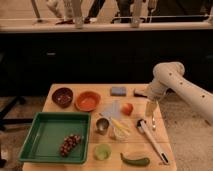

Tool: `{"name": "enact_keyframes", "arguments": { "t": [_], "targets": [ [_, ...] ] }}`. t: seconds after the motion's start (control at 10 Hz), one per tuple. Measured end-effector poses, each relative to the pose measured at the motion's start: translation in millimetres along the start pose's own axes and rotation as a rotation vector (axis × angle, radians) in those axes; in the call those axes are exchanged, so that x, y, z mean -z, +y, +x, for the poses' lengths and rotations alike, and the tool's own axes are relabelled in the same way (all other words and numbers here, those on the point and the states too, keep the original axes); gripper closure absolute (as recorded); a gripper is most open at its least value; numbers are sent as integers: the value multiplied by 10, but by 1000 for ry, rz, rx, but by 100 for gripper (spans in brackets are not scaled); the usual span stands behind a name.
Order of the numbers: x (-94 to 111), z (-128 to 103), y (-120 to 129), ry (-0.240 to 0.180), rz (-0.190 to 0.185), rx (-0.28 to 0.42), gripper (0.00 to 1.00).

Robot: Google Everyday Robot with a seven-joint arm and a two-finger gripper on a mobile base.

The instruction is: Place apple in red bowl

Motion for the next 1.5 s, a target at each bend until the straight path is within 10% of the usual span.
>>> {"name": "enact_keyframes", "arguments": {
  "t": [0.2,0.5,0.9,1.5],
  "targets": [
    [-72,40,-9,-128,-35,-51,20],
    [-232,108,-20,-444,-77,-150,20],
    [-326,17,43,-451,-92,-151,20],
    [-492,-253,100,-409,-17,-138,20]
  ]
}}
